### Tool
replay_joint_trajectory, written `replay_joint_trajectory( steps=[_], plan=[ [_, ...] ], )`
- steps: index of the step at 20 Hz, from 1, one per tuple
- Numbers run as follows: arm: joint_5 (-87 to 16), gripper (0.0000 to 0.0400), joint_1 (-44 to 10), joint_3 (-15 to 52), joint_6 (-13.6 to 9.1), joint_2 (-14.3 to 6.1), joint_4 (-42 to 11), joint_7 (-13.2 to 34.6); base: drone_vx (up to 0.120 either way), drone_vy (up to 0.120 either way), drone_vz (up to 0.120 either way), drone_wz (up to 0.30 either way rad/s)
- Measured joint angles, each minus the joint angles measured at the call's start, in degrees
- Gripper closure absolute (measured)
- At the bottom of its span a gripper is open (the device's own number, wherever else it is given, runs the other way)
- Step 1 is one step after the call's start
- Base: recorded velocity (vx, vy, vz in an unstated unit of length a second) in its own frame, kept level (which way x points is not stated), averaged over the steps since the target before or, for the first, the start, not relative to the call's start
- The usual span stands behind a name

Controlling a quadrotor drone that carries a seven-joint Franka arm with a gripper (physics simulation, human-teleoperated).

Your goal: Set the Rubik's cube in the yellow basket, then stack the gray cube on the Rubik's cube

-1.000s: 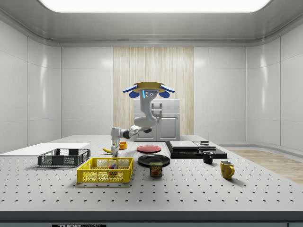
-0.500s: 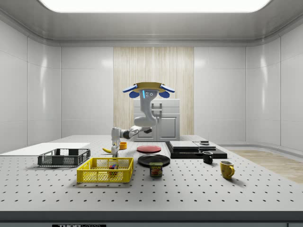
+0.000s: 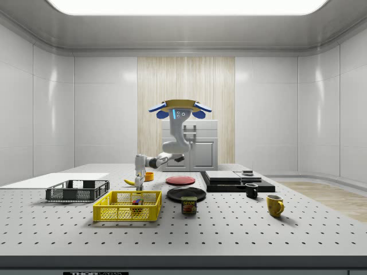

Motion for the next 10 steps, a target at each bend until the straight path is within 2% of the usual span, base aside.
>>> replay_joint_trajectory(
  steps=[4, 10],
  plan=[
    [1.7, 0.0149, 0.51, 1.88, -1.16, 0.21, -0.88, -0.01, 0.0, 0.0, 0.0, 0.0],
    [5.3, 0.015, 1.17, 5.77, -3.12, 0.46, -2.33, 0.14, 0.0, 0.0, 0.113, 0.0]
  ],
)
